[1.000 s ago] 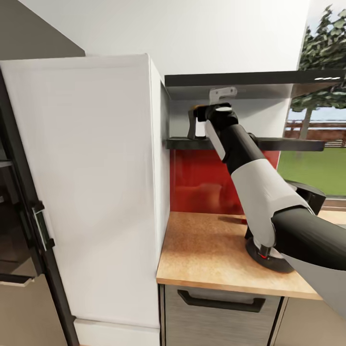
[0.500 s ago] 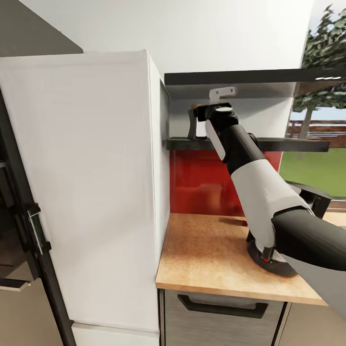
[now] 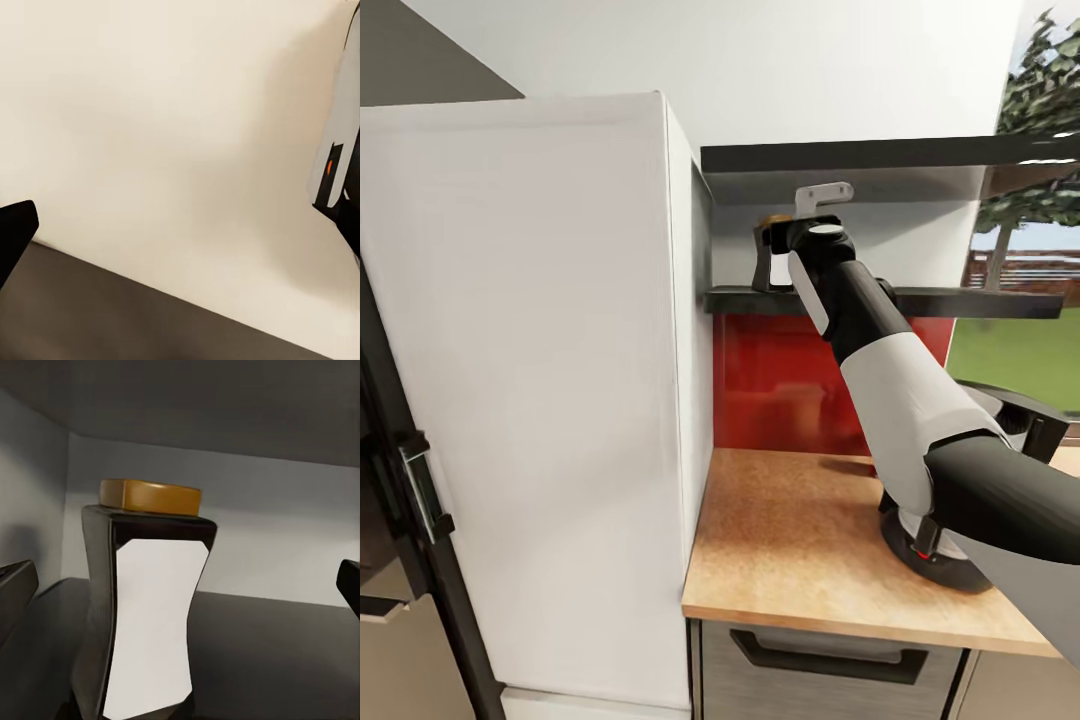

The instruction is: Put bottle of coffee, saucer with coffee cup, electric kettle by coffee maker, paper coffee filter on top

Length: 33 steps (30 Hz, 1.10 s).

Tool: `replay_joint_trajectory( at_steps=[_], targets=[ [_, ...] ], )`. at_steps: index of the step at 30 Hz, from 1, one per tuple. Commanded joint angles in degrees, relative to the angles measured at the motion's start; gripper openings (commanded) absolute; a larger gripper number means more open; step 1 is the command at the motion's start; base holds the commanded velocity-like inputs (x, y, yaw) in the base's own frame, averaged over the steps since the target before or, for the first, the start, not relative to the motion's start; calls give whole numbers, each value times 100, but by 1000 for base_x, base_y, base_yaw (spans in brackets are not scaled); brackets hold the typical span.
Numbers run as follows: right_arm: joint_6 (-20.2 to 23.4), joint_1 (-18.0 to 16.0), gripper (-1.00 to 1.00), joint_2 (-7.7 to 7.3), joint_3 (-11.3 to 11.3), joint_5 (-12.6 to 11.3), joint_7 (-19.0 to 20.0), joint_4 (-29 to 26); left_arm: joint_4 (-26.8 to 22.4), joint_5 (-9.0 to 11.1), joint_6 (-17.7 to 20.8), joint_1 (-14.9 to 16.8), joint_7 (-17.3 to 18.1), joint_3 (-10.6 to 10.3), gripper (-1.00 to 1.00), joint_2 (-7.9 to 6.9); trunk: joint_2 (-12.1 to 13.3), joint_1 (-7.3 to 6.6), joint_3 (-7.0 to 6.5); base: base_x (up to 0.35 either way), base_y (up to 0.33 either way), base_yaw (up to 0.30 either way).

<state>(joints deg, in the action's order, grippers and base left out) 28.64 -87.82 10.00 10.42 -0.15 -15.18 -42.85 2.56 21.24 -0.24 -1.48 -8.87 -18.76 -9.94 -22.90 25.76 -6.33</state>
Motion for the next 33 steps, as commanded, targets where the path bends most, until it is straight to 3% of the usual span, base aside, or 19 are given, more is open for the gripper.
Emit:
replay_joint_trajectory(
  at_steps=[1,16,20,33],
  targets=[
    [30,0,100,0,12,-2,-28,-4,-1,47,-2,-2,-10,-47,100,-2,-2,2,1,82,67,0],
    [28,30,100,0,12,-2,-28,10,-5,47,-11,-2,-9,-47,100,-8,-2,2,1,65,47,0],
    [14,281,100,0,12,-2,-28,8,-9,47,-5,-2,-10,-41,100,-8,-2,2,1,113,4,0],
    [2,574,100,-121,11,-2,-28,3,-10,33,-1,-2,-11,-56,100,1,-2,2,1,81,0,0]
  ],
)
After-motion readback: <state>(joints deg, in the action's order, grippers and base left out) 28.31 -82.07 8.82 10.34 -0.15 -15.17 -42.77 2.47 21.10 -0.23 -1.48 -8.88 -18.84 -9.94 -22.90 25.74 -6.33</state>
